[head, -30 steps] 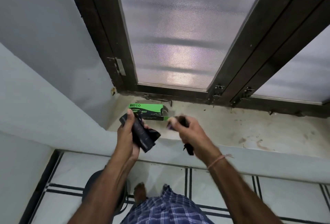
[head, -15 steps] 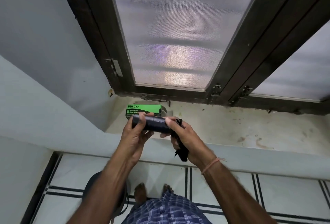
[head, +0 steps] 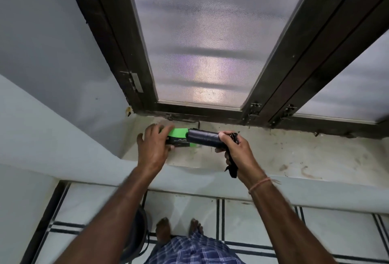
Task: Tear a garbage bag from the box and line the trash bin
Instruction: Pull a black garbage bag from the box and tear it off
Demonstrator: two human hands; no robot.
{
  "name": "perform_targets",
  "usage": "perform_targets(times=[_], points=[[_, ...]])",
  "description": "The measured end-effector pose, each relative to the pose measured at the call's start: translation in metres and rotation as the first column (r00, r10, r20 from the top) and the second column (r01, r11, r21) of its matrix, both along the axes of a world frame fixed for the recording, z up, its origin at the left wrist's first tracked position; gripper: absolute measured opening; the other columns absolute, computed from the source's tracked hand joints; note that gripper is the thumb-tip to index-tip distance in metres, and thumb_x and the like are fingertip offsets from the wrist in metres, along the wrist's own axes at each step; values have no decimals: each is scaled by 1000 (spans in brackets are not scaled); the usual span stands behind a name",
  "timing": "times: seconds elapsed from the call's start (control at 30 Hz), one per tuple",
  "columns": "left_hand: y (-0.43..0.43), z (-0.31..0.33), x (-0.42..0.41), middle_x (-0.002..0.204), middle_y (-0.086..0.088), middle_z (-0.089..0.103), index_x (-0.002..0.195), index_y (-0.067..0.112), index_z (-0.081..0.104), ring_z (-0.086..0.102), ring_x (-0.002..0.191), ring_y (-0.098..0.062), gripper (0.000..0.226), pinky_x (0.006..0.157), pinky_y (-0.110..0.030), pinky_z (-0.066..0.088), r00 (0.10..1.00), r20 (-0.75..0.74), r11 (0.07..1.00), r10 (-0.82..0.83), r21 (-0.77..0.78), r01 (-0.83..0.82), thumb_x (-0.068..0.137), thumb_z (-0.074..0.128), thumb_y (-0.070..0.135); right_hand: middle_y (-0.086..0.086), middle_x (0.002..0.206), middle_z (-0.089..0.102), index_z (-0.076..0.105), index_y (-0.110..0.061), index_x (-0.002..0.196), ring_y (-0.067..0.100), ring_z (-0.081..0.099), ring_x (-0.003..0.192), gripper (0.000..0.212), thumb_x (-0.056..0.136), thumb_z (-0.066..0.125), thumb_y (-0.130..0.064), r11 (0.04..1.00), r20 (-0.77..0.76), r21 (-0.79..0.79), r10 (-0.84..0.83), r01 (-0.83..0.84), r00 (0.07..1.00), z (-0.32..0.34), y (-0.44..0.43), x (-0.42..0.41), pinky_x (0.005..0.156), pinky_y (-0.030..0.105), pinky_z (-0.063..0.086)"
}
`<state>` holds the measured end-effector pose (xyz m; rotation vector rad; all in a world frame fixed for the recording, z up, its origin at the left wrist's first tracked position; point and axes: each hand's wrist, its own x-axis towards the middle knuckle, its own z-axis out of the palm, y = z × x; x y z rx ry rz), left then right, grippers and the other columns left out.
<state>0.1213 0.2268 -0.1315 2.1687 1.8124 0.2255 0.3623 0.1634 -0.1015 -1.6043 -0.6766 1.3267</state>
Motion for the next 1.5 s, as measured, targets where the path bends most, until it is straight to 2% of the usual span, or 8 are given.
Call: perform_targets(times=[0.17, 0.37, 0.67, 0.8, 0.93, 1.2, 1.37, 1.5], points=[[-6, 0, -8, 131, -2, 58, 138, 30, 57, 48, 126, -30, 63, 89, -49, 54, 989, 146, 999, -8, 46, 2, 82, 84, 16, 18, 83, 71, 70, -16, 114, 2, 46, 42, 18, 103, 62, -29, 996, 56, -39, 87, -85, 995, -7, 1, 15, 43, 19, 38], [-11, 6, -11, 131, -2, 59, 136, 28, 61, 48, 125, -27, 62, 87, -42, 55, 978, 189, 993, -84, 101, 65, 80, 84, 9, 13, 85, 72, 72, -19, 112, -2, 53, 48, 19, 103, 63, -33, 982, 147, -12, 189, -190, 971, -6, 10, 17, 48, 20, 41], [-19, 13, -6, 127, 4, 58, 137, 29, 59, 46, 120, -21, 56, 85, -36, 49, 946, 324, 998, -32, 69, 10, 86, 81, 22, 28, 92, 70, 70, -22, 121, 10, 45, 56, 21, 102, 65, -29, 987, -73, 44, 155, -152, 985, -7, 6, -3, 51, 22, 41], [-25, 16, -1, 123, 6, 57, 136, 29, 60, 46, 115, -19, 55, 82, -33, 46, 932, 360, 997, -44, 73, 19, 85, 81, 23, -3, 102, 71, 71, -18, 128, -8, 60, 67, 26, 101, 67, -18, 922, 79, 217, 311, -321, 947, -3, 4, -10, 60, 9, 46], [-30, 13, -4, 119, 10, 56, 136, 31, 59, 47, 114, -19, 54, 81, -34, 47, 936, 353, 997, -8, 75, -20, 86, 80, 26, -1, 113, 67, 66, -21, 133, -13, 59, 73, 29, 106, 59, -16, 891, 89, 243, 373, -383, 924, -7, 6, -11, 65, 8, 47], [-42, 4, -2, 124, 3, 59, 139, 32, 57, 48, 115, -21, 55, 80, -31, 43, 926, 368, 993, 80, 47, -104, 88, 78, 28, -17, 80, 65, 70, -13, 114, -6, 58, 68, 23, 99, 71, -29, 959, 91, 244, 128, -147, 988, -27, 3, -31, 66, 14, 45], [-46, 1, 1, 124, 3, 60, 138, 33, 56, 50, 114, -22, 54, 80, -35, 49, 915, 393, 994, 85, 28, -104, 89, 78, 28, 2, 119, 77, 77, -10, 120, 15, 70, 118, 27, 93, 76, -7, 948, 74, 240, 196, -208, 978, -32, 3, -41, 96, 20, 56], [-46, -4, -3, 126, 5, 60, 137, 33, 57, 49, 115, -21, 54, 82, -34, 45, 904, 419, 995, 83, 16, -98, 88, 78, 27, -3, 119, 73, 69, -23, 126, 7, 68, 114, 40, 90, 79, -11, 952, 77, 247, 166, -181, 983, -31, 0, -38, 92, 18, 55]])
